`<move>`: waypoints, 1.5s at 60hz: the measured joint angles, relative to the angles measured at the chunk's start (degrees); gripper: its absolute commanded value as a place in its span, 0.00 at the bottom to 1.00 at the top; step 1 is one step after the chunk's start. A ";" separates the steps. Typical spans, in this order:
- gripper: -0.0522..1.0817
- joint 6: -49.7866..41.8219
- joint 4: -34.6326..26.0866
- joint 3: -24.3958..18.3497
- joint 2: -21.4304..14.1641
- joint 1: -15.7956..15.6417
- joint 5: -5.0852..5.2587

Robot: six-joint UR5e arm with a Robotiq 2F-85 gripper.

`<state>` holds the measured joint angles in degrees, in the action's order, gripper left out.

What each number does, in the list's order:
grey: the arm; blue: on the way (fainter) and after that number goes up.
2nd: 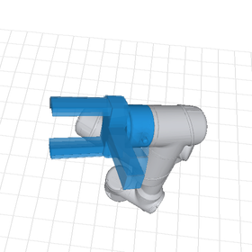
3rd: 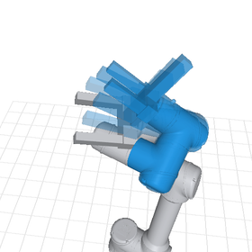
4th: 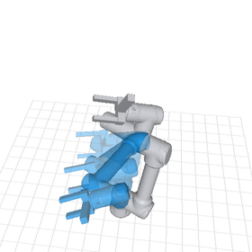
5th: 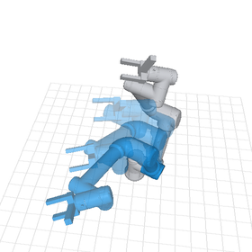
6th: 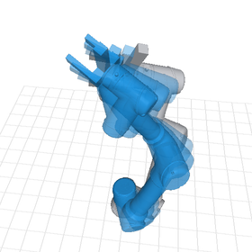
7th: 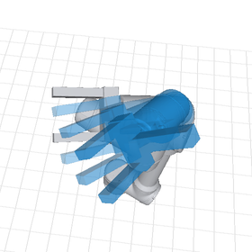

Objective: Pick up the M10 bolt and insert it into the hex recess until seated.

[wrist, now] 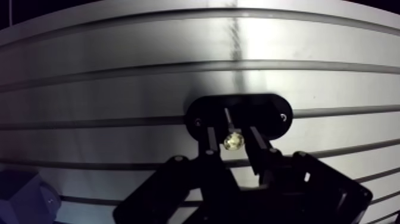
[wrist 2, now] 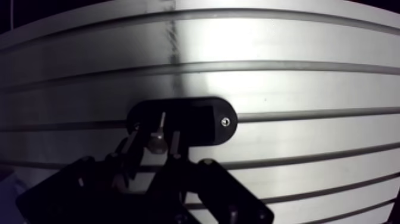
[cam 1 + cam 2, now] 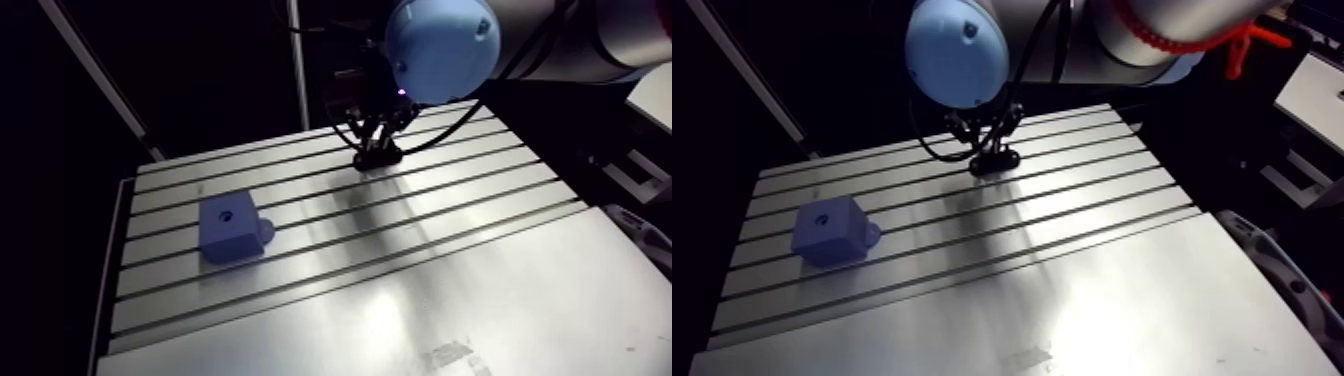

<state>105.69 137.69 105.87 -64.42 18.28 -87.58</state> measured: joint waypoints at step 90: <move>0.65 0.00 0.00 -0.12 0.17 0.05 0.05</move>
<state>105.69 137.69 105.75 -64.25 18.33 -87.53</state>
